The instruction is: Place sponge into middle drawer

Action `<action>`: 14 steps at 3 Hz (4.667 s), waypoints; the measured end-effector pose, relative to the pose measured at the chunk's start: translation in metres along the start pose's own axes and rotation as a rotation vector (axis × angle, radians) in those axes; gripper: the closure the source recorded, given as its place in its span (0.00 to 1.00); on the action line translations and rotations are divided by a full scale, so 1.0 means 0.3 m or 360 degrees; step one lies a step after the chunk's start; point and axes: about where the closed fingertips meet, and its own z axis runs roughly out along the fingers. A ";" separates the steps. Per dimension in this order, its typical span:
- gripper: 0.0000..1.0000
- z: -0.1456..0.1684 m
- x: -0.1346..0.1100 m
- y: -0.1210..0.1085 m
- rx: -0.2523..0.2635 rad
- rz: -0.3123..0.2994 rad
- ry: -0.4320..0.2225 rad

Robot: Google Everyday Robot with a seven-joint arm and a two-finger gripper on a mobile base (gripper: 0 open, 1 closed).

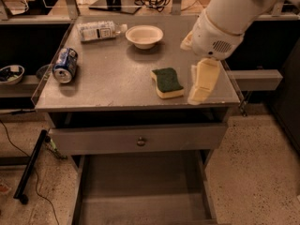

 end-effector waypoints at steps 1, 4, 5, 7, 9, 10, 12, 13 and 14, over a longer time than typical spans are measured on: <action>0.00 0.078 -0.050 -0.069 -0.0053 -0.0066 -0.0081; 0.00 0.188 -0.075 -0.153 -0.0083 -0.0124 -0.0110; 0.00 0.285 -0.129 -0.228 -0.0144 -0.0187 -0.0162; 0.00 0.392 -0.068 -0.245 -0.0224 -0.0099 -0.0204; 0.00 0.464 -0.082 -0.264 -0.0221 -0.0105 -0.0241; 0.00 0.497 -0.043 -0.283 -0.0259 -0.0059 -0.0250; 0.19 0.497 -0.043 -0.282 -0.0259 -0.0060 -0.0250; 0.42 0.497 -0.043 -0.282 -0.0259 -0.0060 -0.0250; 0.65 0.497 -0.043 -0.282 -0.0259 -0.0060 -0.0250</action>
Offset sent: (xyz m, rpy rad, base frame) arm 0.0361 0.0284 -0.0215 0.0652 0.0365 0.0863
